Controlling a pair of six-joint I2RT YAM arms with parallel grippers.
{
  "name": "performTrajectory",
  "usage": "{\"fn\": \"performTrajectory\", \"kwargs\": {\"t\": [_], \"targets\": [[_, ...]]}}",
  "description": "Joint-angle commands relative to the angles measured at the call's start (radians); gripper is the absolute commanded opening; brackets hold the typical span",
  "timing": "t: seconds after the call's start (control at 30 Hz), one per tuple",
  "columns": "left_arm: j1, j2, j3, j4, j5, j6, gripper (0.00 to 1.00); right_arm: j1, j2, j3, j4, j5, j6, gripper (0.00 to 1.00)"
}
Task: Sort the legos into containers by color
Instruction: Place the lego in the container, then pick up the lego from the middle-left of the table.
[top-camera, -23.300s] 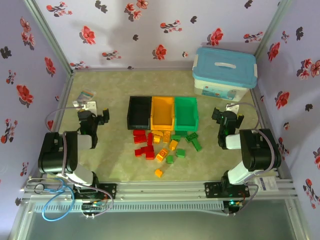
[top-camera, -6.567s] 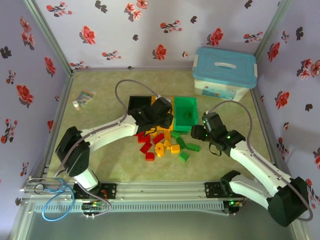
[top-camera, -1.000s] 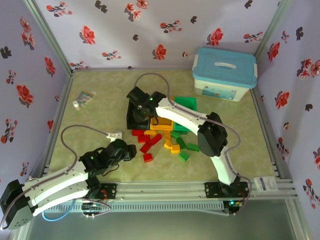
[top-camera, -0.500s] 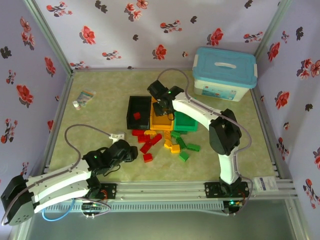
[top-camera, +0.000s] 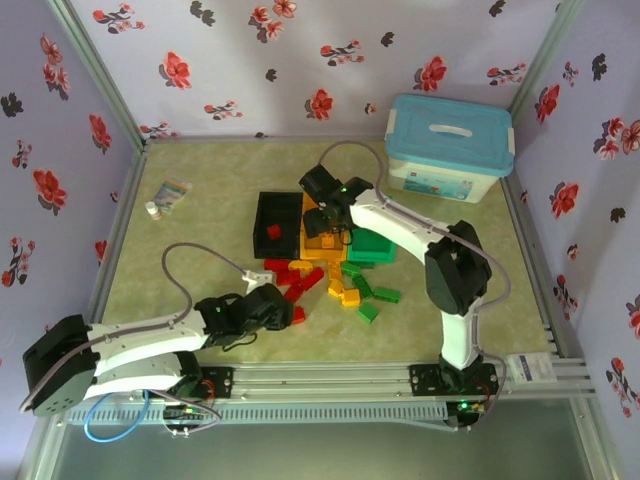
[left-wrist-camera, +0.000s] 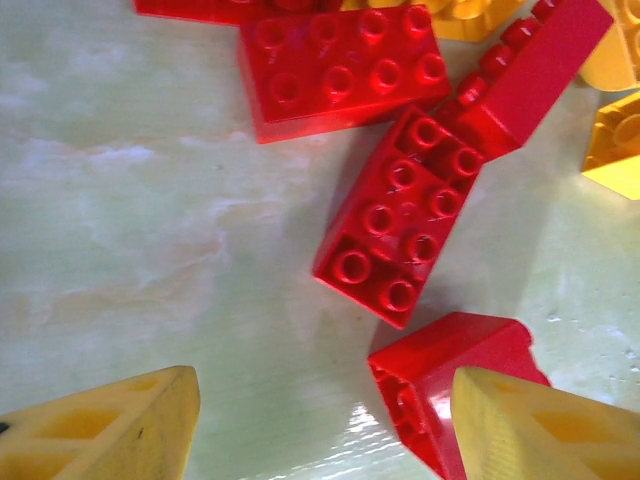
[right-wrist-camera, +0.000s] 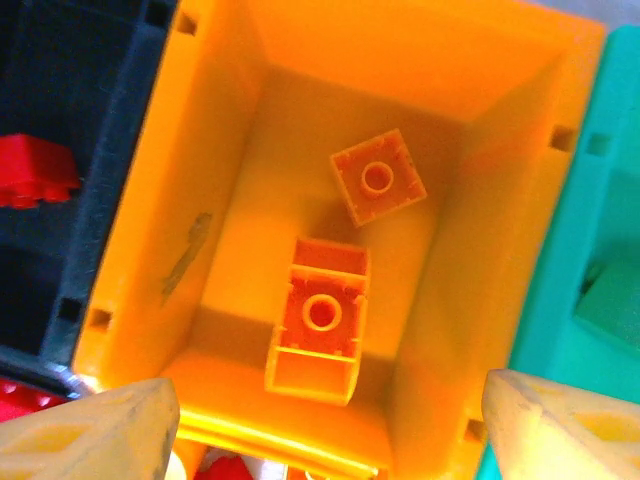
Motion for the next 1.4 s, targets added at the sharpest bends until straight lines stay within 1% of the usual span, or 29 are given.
{"fn": "performTrajectory", "kwargs": {"t": [0.0, 0.23, 0.53, 0.6, 0.7, 0.77, 0.9, 1.0, 1.07, 1.1, 1.17, 1.23, 1.3, 1.37], "targets": [[-0.015, 0.046, 0.046, 0.047, 0.012, -0.016, 0.68, 0.008, -0.113, -0.031, 0.017, 0.028, 0.004, 0.80], [-0.044, 0.185, 0.110, 0.086, 0.064, -0.042, 0.68, 0.008, -0.237, -0.135, 0.050, 0.047, 0.019, 0.79], [-0.089, 0.349, 0.210, 0.000, 0.071, -0.082, 0.65, 0.008, -0.330, -0.271, 0.093, 0.064, 0.046, 0.79], [-0.091, 0.373, 0.227, -0.007, 0.068, -0.080, 0.61, 0.007, -0.341, -0.291, 0.103, 0.064, 0.049, 0.79], [-0.091, 0.397, 0.263, -0.035, 0.056, -0.071, 0.50, 0.007, -0.354, -0.311, 0.105, 0.066, 0.053, 0.79], [-0.092, 0.403, 0.288, -0.063, 0.045, -0.061, 0.45, 0.007, -0.367, -0.326, 0.106, 0.071, 0.056, 0.79], [-0.092, 0.389, 0.328, -0.101, 0.025, -0.042, 0.42, 0.001, -0.404, -0.366, 0.115, 0.082, 0.065, 0.79], [-0.085, 0.341, 0.359, -0.130, -0.004, -0.012, 0.42, -0.003, -0.438, -0.405, 0.115, 0.100, 0.074, 0.79], [-0.058, 0.292, 0.381, -0.154, -0.021, 0.027, 0.42, -0.008, -0.467, -0.439, 0.117, 0.115, 0.083, 0.79], [-0.029, 0.264, 0.390, -0.165, -0.030, 0.051, 0.42, -0.011, -0.484, -0.460, 0.120, 0.119, 0.090, 0.79], [0.045, 0.209, 0.397, -0.158, -0.031, 0.105, 0.42, -0.016, -0.516, -0.506, 0.132, 0.120, 0.104, 0.79], [0.137, 0.178, 0.420, -0.146, -0.021, 0.168, 0.43, -0.017, -0.543, -0.559, 0.155, 0.103, 0.120, 0.79], [0.213, 0.184, 0.457, -0.131, -0.007, 0.229, 0.43, -0.016, -0.560, -0.601, 0.168, 0.082, 0.139, 0.79], [0.299, 0.215, 0.497, -0.107, 0.036, 0.270, 0.44, -0.015, -0.575, -0.639, 0.179, 0.062, 0.155, 0.79]]}}
